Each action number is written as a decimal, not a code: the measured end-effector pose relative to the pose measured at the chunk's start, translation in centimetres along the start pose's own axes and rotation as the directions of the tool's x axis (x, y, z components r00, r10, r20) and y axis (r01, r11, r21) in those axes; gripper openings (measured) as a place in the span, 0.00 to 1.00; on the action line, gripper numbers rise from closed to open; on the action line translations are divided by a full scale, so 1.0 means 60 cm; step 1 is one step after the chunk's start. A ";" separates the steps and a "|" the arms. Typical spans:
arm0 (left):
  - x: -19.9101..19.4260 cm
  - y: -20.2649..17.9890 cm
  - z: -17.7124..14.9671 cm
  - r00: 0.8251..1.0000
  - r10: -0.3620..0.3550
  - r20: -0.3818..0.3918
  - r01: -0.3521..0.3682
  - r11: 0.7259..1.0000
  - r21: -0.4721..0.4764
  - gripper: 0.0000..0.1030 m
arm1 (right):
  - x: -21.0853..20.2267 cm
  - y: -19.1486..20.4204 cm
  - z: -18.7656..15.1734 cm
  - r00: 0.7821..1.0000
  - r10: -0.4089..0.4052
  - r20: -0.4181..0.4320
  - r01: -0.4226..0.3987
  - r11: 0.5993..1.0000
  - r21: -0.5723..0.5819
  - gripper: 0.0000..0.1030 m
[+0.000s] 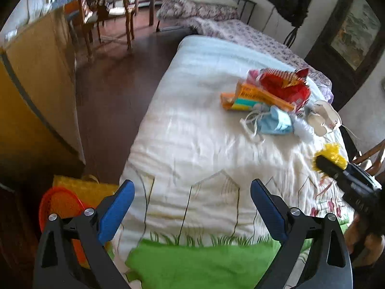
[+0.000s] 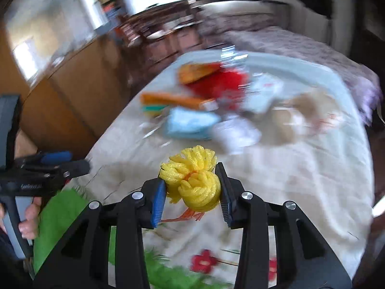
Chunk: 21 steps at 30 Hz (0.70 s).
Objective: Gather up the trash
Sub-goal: 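Grasp the yellow yarn ball with the right gripper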
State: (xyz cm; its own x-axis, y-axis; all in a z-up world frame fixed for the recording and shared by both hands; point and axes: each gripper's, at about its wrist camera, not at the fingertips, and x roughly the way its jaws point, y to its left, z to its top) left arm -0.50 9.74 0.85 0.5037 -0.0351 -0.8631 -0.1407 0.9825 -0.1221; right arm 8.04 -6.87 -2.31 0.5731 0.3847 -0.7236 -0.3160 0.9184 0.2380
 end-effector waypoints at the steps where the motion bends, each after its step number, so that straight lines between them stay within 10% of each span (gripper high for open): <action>1: 0.000 -0.007 0.007 1.000 0.011 0.004 -0.012 1.000 0.026 0.92 | -0.002 -0.016 -0.001 1.000 -0.011 -0.002 0.011 1.000 0.025 0.39; 10: 0.016 -0.075 0.074 0.999 0.031 0.043 -0.037 0.989 0.145 0.91 | 0.016 -0.063 -0.008 0.999 -0.013 -0.038 0.016 0.995 0.095 0.39; 21: 0.070 -0.203 0.083 0.982 -0.163 -0.100 0.177 0.972 0.154 0.77 | -0.020 -0.144 -0.005 0.982 -0.187 0.018 0.176 0.947 0.270 0.39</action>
State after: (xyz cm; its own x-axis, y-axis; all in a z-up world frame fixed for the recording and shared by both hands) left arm 7.58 -1.45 1.16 0.4318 -0.2130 -0.8765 0.0840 0.9770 -0.1960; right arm 9.88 -15.30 -3.69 0.6359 0.2073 -0.7434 0.0058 0.9619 0.2732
